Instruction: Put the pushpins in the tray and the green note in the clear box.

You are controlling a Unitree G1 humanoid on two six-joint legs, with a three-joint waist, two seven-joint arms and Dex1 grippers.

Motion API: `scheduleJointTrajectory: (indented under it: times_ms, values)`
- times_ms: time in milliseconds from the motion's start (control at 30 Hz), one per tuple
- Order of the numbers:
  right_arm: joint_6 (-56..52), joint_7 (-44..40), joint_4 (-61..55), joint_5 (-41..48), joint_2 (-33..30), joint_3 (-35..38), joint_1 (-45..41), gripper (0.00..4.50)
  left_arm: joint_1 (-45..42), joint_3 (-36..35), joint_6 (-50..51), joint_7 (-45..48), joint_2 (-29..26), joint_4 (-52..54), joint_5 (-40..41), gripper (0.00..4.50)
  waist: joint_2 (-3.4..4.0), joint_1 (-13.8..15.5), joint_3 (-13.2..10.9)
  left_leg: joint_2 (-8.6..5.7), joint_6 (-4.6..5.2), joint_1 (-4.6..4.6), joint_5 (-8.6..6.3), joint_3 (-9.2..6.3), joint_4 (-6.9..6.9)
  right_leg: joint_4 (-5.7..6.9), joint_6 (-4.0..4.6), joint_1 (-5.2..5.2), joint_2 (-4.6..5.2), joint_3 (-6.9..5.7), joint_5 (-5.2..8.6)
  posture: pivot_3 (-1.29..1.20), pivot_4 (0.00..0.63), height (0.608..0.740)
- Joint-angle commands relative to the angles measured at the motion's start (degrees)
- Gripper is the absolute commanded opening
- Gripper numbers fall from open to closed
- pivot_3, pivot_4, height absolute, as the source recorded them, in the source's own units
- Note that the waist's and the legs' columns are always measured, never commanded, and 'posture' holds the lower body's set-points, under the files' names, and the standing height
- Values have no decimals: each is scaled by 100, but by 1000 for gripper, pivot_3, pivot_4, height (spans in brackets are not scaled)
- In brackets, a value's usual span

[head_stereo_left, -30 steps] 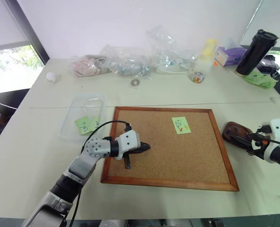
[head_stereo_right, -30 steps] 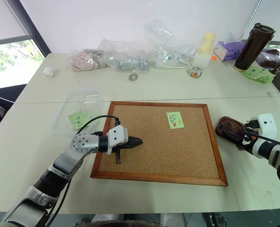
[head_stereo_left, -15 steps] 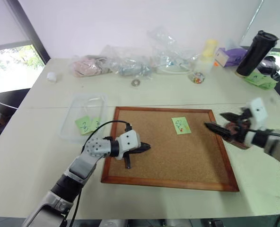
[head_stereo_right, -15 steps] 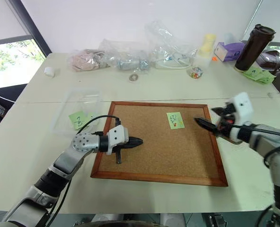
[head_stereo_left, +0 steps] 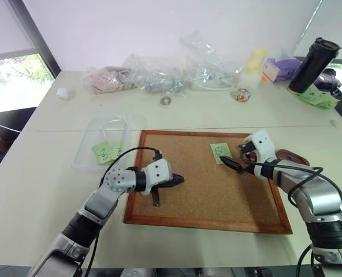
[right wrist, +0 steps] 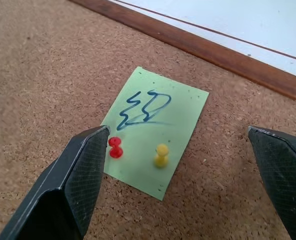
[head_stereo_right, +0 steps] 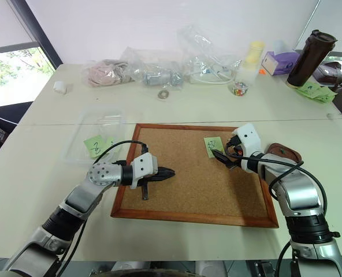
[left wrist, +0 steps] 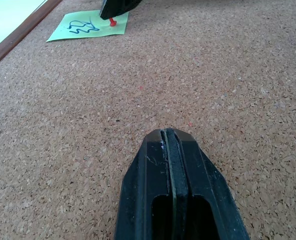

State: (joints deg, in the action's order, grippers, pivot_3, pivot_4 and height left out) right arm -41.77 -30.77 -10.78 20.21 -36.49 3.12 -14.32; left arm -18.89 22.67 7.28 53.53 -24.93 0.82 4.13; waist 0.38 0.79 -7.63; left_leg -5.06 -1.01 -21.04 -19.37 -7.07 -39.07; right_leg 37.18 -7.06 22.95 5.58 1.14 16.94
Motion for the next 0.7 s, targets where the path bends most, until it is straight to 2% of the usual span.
scheduleJointTrajectory:
  times_ms: [33,433,700]
  values:
    - [184,-47,-6,-75,26,59,-1,4453,177,197,265,19,-96,-203,-253,0,0,-1,0,0,0,0,0,0,0,0,0,0,0,0,0,0,150,740]
    - [-496,-3,-449,816,218,925,-139,4453,177,223,272,60,-87,-185,-254,0,0,-3,0,0,0,0,0,-1,1,0,0,0,1,1,0,0,150,740]
    - [-131,-45,-281,288,-32,587,157,4453,148,244,245,90,-71,-218,-258,0,0,-2,0,-1,1,0,0,-2,1,0,0,-1,1,1,0,0,150,740]
